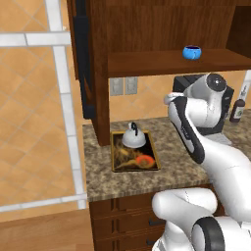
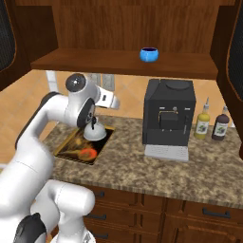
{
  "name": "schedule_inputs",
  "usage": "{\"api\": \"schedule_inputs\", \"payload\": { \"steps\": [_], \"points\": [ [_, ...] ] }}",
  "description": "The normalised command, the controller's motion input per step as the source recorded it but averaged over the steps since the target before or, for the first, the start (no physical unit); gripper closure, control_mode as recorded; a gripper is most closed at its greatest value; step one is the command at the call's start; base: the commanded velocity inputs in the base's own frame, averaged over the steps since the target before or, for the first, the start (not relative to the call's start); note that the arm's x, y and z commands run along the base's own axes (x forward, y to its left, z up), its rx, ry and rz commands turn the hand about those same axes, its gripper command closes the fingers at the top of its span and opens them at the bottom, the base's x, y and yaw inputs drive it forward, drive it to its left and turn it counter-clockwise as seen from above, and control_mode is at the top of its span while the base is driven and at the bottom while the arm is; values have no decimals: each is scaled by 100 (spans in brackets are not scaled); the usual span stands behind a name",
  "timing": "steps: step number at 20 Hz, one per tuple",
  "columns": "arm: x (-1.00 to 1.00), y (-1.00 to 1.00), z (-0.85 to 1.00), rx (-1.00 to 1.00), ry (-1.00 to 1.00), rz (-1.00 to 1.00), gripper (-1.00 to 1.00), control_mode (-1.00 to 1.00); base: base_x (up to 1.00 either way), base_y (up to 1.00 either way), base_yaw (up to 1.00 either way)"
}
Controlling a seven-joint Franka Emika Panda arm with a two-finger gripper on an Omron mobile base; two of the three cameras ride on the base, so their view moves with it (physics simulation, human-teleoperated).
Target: Pick the kettle from the counter and place it on the tray. Then pick the mug from the cabinet and place it on the tray. Then close the cabinet doors.
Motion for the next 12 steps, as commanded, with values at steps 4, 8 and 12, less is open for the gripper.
{"api": "schedule_inputs", "payload": {
  "steps": [4,8,12],
  "points": [
    [-51,-47,49,3,0,-6,-100,-100,0,0,0],
    [-36,-49,58,1,0,-5,-100,-100,0,0,0],
    [-11,-42,60,0,-8,-4,-100,-100,0,0,0]
  ]
}}
